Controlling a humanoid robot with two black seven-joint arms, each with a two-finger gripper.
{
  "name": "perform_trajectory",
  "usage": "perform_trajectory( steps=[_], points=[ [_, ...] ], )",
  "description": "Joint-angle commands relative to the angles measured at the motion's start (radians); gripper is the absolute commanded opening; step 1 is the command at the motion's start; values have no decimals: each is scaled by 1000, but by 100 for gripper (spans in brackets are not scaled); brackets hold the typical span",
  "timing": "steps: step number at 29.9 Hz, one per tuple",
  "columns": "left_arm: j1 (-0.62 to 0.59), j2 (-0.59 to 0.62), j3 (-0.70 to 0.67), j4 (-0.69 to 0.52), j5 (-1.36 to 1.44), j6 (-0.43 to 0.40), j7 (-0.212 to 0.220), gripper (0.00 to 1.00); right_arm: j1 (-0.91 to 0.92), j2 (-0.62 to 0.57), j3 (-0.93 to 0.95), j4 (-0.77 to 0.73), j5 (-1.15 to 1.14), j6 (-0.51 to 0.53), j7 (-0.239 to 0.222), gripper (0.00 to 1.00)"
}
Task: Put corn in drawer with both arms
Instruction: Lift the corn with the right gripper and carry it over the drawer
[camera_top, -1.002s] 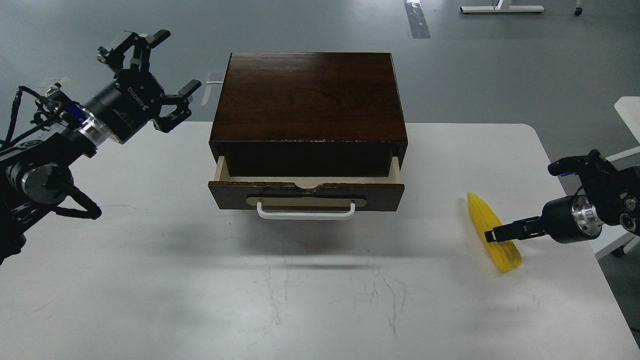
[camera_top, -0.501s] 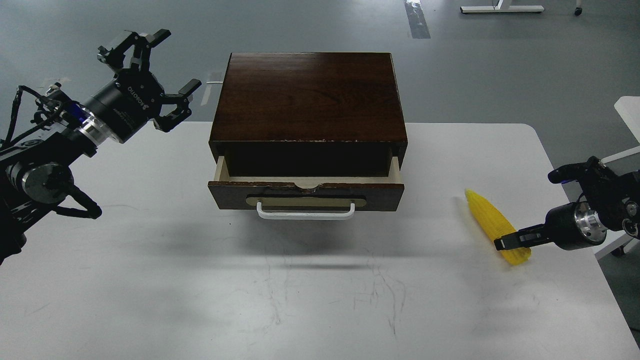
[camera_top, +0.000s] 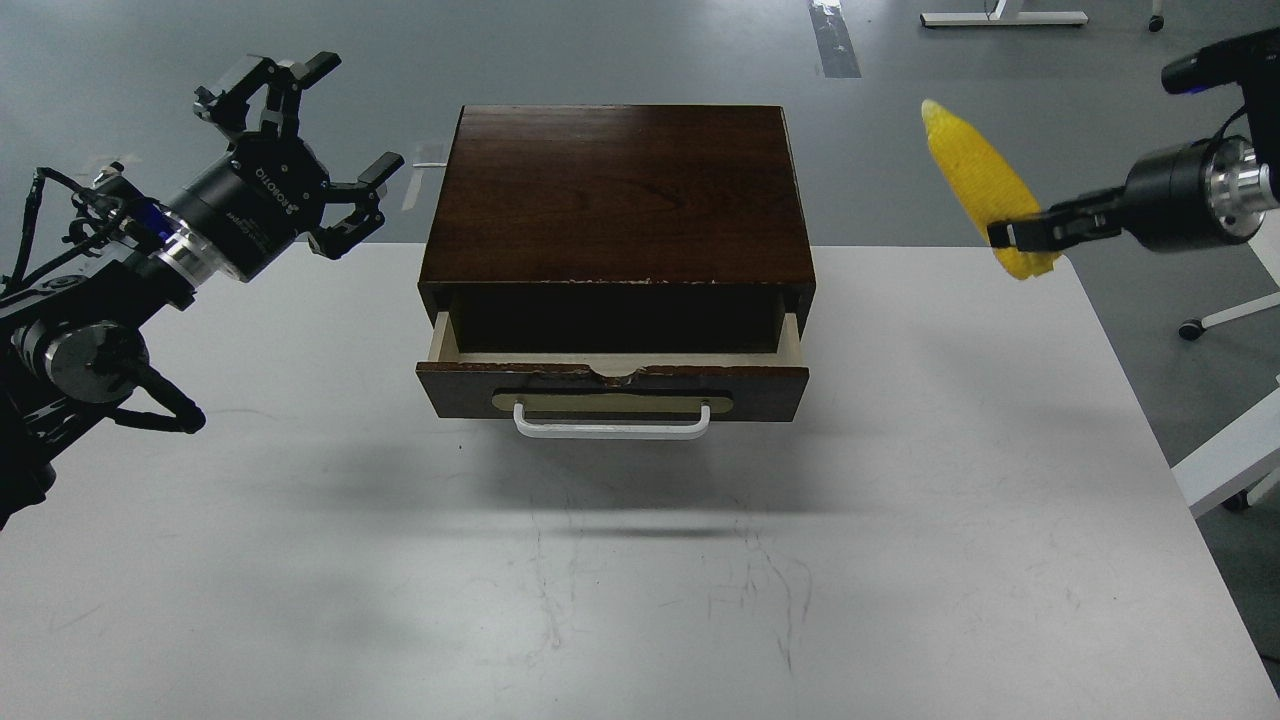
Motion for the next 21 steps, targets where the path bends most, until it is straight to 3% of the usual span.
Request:
perform_trajectory(
  steps=[1, 9, 15, 21],
  points=[
    [-1, -5, -1, 0, -1, 0, 0, 98, 176, 113, -76, 21, 1, 0, 0, 0],
    [-1, -7, -1, 3, -1, 0, 0, 98, 329, 437, -148, 26, 1, 0, 0, 0],
    [-1, -14, -1, 12, 0, 0, 0, 98, 341, 575, -209, 75, 0, -32, 0, 0],
    [-1, -14, -9, 23, 0, 0, 0, 98, 359, 612, -265, 144, -12, -116, 0, 0]
  ],
)
